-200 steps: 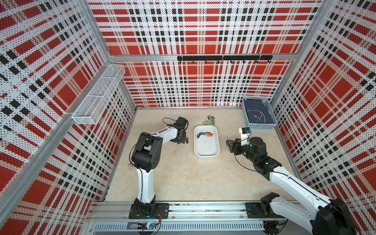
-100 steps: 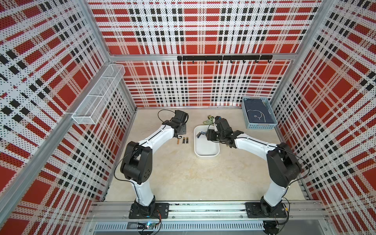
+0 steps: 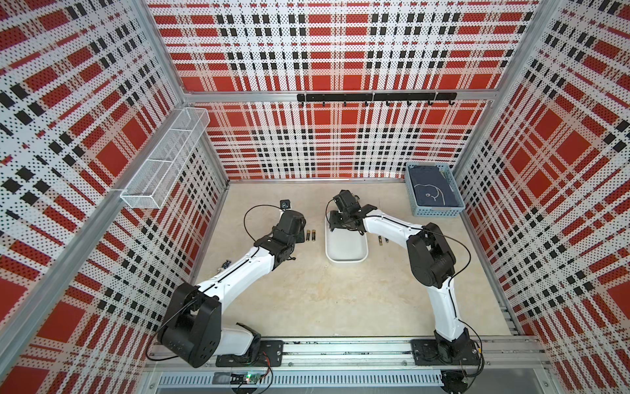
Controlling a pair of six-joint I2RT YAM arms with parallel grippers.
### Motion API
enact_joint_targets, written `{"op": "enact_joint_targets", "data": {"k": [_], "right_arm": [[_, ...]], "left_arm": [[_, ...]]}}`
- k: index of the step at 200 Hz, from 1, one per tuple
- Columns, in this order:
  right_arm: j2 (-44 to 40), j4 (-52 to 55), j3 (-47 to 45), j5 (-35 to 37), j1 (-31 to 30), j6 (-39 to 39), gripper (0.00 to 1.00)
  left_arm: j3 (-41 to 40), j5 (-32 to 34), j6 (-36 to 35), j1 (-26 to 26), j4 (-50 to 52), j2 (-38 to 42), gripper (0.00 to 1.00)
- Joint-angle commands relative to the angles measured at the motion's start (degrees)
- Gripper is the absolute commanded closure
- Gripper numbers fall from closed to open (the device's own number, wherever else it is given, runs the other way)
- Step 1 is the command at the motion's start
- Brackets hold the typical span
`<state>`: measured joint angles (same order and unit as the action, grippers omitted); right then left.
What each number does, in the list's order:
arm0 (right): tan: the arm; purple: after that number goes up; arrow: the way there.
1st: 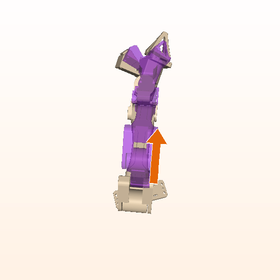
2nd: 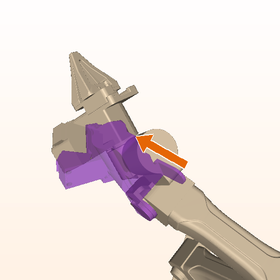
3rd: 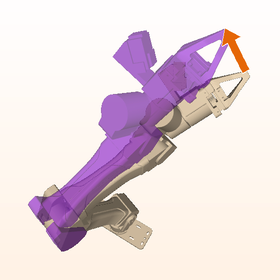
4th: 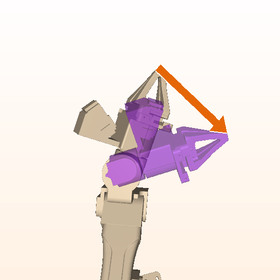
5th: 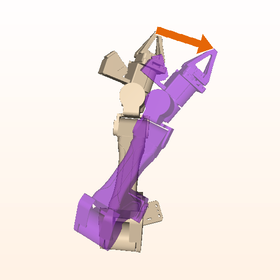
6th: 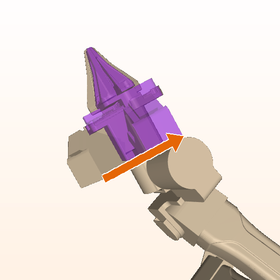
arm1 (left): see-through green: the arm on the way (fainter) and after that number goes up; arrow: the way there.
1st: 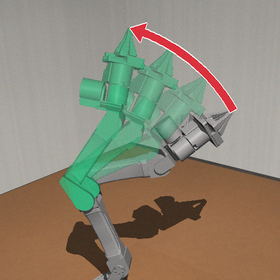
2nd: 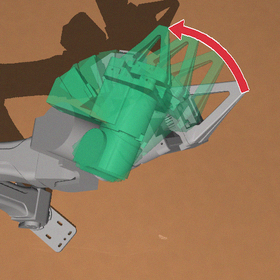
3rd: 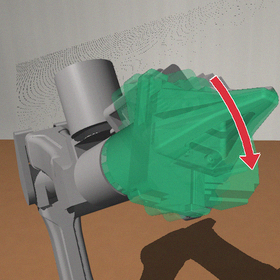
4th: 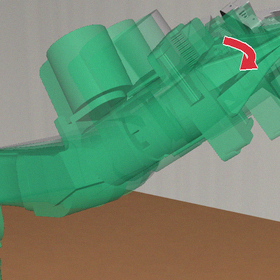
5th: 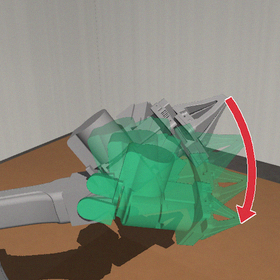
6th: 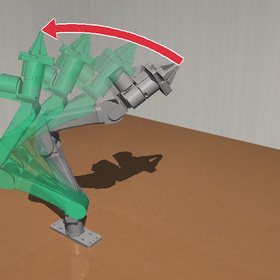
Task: Take the batteries out of the storage box
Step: Pick up the battery from the storage box.
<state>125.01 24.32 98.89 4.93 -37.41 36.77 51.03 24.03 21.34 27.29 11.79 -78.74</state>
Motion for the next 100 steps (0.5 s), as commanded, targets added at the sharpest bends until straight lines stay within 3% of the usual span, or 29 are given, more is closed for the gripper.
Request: {"op": "enact_joint_targets", "data": {"k": [1,51,100], "right_arm": [[2.95,4.44,3.44,3.73,-0.74,-1.14,0.46],[6.27,6.50,6.09,8.30,-1.72,-2.95,0.50],[8.05,5.96,6.49,8.53,-2.51,-3.23,0.52]], "left_arm": [[0.66,1.89,0.72,1.41,-3.62,-1.47,0.63],[4.26,6.84,0.01,5.08,-0.67,-5.94,0.63],[5.22,7.24,0.01,6.02,-0.64,-6.82,0.63]]}}
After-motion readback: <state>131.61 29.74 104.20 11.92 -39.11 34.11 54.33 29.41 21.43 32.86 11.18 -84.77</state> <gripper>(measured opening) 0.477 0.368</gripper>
